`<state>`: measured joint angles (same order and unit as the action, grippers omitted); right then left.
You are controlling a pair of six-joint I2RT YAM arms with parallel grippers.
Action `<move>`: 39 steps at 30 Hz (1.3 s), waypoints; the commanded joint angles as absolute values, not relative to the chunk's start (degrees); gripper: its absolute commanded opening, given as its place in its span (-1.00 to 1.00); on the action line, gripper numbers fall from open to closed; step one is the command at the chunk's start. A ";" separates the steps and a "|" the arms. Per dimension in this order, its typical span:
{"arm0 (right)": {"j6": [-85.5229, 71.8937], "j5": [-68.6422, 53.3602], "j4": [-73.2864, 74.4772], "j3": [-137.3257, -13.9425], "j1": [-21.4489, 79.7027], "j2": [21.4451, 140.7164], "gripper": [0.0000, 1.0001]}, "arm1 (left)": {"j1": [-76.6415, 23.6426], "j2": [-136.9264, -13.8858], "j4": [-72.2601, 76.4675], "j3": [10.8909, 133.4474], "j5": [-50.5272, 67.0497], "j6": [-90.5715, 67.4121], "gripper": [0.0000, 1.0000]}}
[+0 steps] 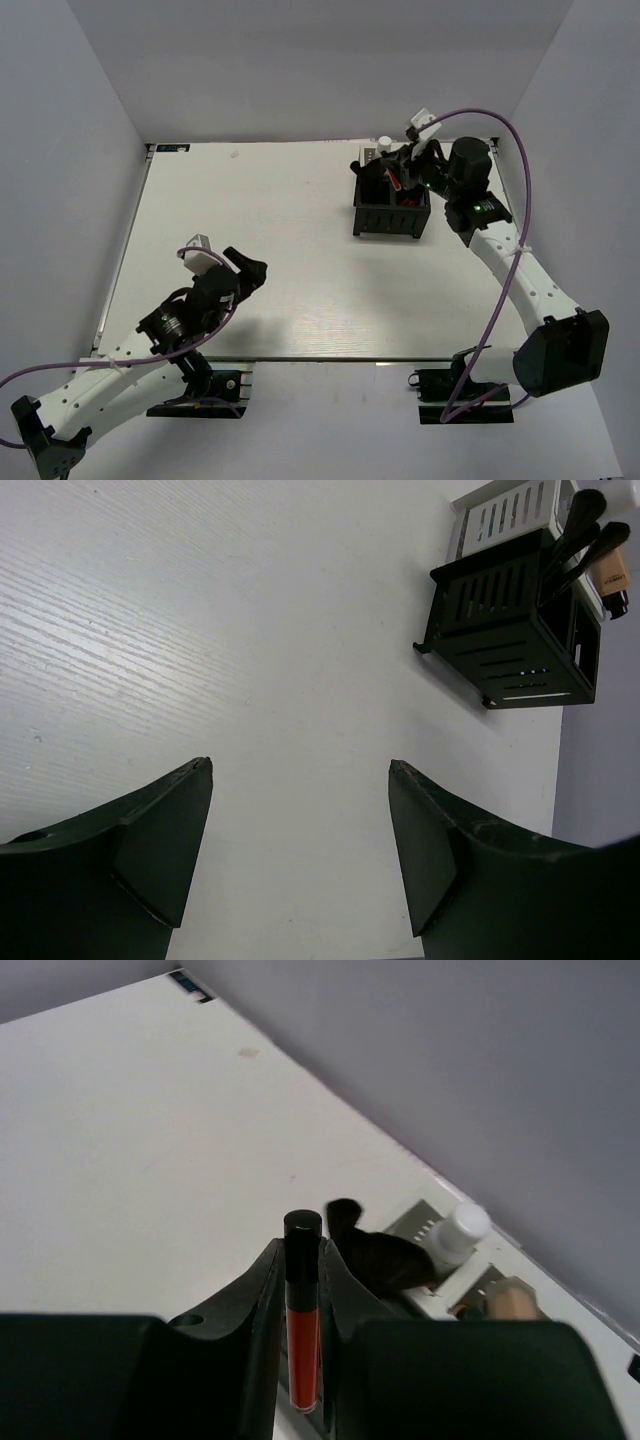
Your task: Organize the makeup
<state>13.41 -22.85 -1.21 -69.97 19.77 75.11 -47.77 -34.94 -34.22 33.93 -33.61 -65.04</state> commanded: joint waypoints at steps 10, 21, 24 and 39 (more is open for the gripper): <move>8.26 -18.80 -30.22 -55.38 8.00 79.89 -1.00 | -47.99 -37.09 -29.35 33.49 -32.96 -62.23 0.61; 8.62 -23.38 -35.15 -53.97 5.80 88.15 -1.00 | -47.99 -37.09 -28.83 32.70 -32.78 -62.75 0.62; 8.17 -24.61 -34.37 -53.70 5.71 89.38 -0.77 | -47.99 -37.62 -28.65 32.96 -32.78 -62.67 0.65; 8.34 -34.53 -18.77 -59.48 4.66 80.16 0.78 | -47.99 -38.15 -26.19 34.10 -31.29 -59.77 0.78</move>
<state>7.81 -28.93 -25.71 -53.60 4.84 83.94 -47.75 -38.92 -27.81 33.10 -32.12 -61.58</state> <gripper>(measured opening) 0.884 0.885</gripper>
